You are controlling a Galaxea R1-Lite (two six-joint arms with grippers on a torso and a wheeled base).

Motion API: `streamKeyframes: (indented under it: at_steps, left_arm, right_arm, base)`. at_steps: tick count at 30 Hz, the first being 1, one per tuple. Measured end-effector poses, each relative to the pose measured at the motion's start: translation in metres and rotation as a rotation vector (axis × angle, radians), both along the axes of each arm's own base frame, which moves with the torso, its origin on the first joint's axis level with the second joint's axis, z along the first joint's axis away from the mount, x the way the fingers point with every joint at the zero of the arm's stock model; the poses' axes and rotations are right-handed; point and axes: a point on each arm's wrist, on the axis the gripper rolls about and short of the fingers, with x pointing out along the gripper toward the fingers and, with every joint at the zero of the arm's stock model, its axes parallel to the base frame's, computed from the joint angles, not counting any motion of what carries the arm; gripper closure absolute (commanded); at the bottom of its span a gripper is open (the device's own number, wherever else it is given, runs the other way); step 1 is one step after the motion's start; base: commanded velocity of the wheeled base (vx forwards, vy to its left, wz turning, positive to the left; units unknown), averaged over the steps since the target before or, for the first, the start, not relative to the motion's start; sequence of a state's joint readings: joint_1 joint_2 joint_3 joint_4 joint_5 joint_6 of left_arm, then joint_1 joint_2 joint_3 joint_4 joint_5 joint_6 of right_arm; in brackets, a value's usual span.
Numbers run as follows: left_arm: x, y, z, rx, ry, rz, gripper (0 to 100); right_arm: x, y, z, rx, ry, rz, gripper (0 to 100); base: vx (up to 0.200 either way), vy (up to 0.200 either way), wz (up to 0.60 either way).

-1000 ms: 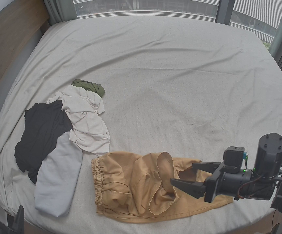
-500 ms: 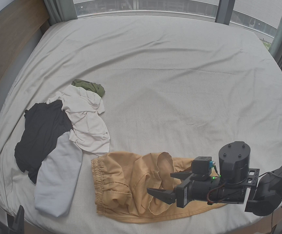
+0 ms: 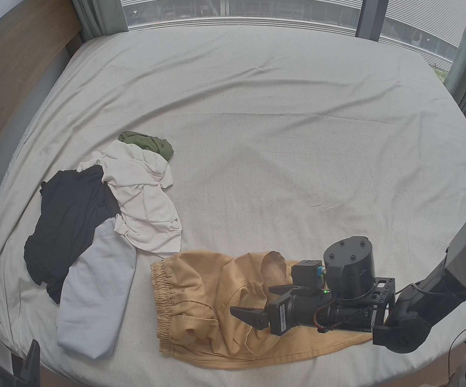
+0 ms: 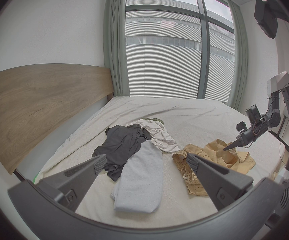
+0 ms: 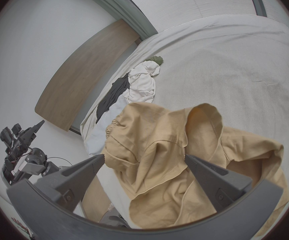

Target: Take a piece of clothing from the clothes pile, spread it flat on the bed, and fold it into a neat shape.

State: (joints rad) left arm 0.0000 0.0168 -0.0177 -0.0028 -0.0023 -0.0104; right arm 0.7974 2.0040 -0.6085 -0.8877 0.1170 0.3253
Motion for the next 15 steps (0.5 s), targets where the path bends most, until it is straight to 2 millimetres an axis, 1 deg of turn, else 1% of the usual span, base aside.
streamKeyframes:
  at_steps: [4,10,15]
  left_arm:
    - [0.0,0.0,0.0,0.0,0.0,0.0,0]
    - [0.0,0.0,0.0,0.0,0.0,0.0,0]
    - [0.0,0.0,0.0,0.0,0.0,0.0,0]
  right_arm:
    - [0.007,0.0,-0.007,-0.007,0.008,-0.016,0]
    - [0.018,-0.006,-0.019,-0.025,0.035,-0.057,0]
    - [0.024,-0.01,-0.022,-0.012,0.028,-0.077,0]
  base:
    - [0.0,0.0,0.0]
    - [0.0,0.0,0.0]
    - [0.0,0.0,0.0]
